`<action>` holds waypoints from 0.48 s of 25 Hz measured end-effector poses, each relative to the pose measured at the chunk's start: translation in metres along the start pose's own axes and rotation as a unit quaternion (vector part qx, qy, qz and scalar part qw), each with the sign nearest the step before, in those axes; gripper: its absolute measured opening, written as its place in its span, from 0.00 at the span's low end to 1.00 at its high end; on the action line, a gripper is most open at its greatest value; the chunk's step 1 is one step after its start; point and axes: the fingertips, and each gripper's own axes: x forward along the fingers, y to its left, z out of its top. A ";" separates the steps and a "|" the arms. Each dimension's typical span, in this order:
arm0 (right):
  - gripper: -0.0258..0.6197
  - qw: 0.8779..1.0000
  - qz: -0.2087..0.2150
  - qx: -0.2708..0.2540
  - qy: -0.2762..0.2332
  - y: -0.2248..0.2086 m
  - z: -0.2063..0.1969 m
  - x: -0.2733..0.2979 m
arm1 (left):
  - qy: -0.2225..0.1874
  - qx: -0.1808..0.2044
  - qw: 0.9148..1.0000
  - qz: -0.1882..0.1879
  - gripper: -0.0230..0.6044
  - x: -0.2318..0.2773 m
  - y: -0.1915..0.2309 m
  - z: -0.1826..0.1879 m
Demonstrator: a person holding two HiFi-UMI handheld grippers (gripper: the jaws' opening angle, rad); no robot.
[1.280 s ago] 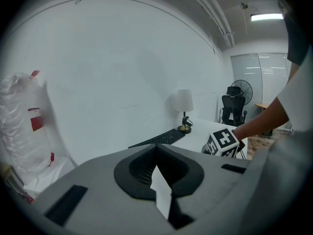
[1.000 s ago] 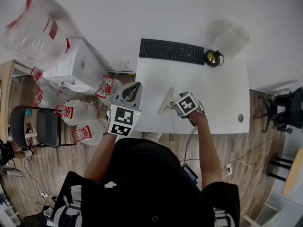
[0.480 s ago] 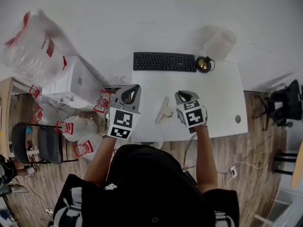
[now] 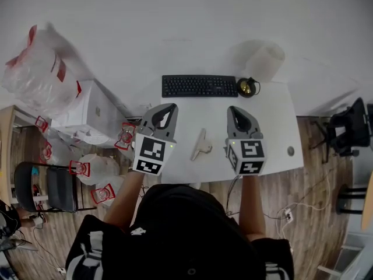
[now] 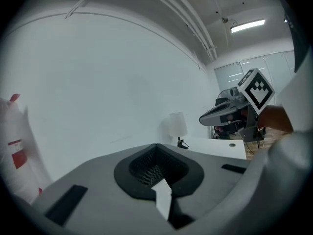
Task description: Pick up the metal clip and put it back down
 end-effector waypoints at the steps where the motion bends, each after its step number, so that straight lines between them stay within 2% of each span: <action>1: 0.09 1.000 -0.005 0.004 -0.017 -0.001 0.008 -0.004 | -0.005 0.000 1.000 -0.001 0.07 -0.001 0.000 0.005; 5: 0.09 0.997 -0.019 0.024 -0.067 -0.005 0.028 -0.014 | -0.024 -0.007 1.000 -0.005 0.07 -0.003 0.002 0.021; 8: 0.09 0.996 -0.023 0.031 -0.083 -0.007 0.036 -0.017 | -0.032 -0.020 0.999 -0.009 0.07 -0.003 0.006 0.027; 12: 0.09 0.995 -0.028 0.022 -0.091 -0.007 0.042 -0.020 | -0.032 -0.015 0.999 -0.001 0.07 -0.003 0.009 0.028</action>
